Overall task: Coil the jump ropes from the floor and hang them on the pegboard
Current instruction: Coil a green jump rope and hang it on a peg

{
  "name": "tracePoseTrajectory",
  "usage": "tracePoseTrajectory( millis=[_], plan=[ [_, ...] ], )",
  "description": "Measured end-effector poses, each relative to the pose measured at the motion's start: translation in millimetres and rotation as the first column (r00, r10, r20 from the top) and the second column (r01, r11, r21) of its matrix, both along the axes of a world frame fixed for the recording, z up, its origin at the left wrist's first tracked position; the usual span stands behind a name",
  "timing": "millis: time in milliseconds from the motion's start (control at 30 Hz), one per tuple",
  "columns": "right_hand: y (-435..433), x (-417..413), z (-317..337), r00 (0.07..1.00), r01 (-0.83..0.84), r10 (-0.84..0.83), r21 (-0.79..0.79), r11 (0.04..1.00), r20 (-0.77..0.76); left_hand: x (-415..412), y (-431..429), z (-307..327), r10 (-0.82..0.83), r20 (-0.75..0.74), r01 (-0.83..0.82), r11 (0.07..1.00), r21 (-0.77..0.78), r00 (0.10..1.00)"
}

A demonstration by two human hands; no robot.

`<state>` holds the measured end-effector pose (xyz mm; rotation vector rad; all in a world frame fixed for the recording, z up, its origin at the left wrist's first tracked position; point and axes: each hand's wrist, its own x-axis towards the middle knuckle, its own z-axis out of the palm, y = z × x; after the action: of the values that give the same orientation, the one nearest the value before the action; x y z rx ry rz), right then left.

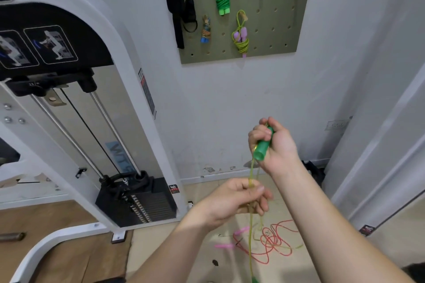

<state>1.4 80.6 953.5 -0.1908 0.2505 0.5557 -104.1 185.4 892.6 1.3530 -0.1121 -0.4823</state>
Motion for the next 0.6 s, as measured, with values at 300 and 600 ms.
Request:
tracePoseTrajectory(
  millis=[300, 600],
  plan=[
    [-12.5, -5.4, -3.3, 0.901, -0.126, 0.318, -0.526, 0.841, 0.294, 21.4, 0.1, 52.6, 0.247, -0.095, -0.264, 0.879, -0.397, 0.964],
    [-7.7, -61.5, -33.9, 0.679, -0.439, 0.607, -0.435, 0.786, 0.412, 102.4, 35.1, 112.6, 0.469, -0.26, -0.527, 0.637, -0.562, 0.844]
  ],
)
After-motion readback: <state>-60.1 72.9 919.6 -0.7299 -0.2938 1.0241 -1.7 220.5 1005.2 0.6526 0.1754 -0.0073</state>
